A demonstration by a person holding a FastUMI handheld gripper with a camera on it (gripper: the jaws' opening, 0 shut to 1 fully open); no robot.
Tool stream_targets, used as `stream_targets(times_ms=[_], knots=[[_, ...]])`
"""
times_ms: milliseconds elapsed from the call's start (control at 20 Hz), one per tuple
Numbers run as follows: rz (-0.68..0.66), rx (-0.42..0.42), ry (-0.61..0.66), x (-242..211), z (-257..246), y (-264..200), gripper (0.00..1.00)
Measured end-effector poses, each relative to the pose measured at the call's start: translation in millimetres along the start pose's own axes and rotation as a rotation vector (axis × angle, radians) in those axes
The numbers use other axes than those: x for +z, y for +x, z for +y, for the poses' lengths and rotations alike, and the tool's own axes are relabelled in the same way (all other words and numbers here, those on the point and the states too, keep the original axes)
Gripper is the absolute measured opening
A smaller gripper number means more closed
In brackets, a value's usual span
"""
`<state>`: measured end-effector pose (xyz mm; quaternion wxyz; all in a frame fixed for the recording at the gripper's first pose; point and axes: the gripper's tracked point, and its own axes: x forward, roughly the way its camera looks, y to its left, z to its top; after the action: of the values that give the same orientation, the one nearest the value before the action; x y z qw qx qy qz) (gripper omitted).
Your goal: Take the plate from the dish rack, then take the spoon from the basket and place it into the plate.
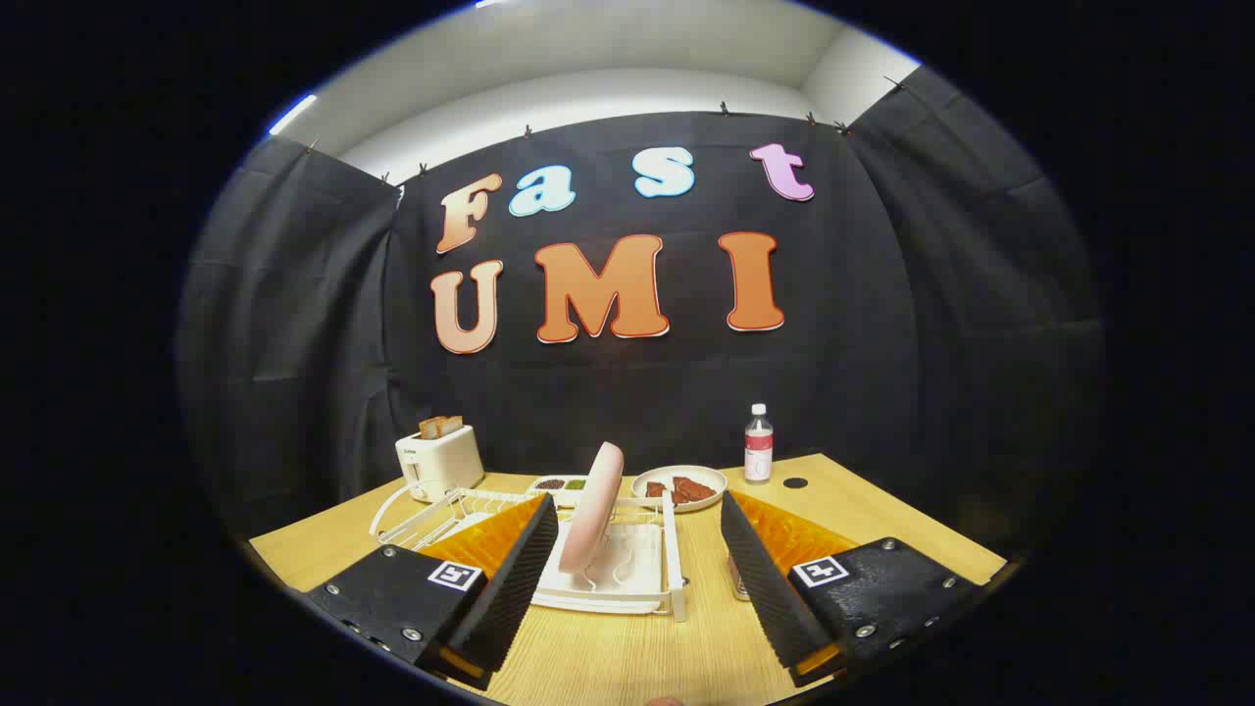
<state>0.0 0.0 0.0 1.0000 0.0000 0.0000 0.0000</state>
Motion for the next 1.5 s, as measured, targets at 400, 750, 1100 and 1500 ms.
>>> stream_targets(times_ms=[400,750,1100,1500], knots=[[-0.017,-0.028,-0.034,-1,-3,-5,0.99],[-0.017,-0.043,-0.059,0,-5,-6,0.99],[0.022,-0.032,-0.053,-5,8,22,0.99],[0.113,0.007,-0.056,-11,44,94,0.99]])
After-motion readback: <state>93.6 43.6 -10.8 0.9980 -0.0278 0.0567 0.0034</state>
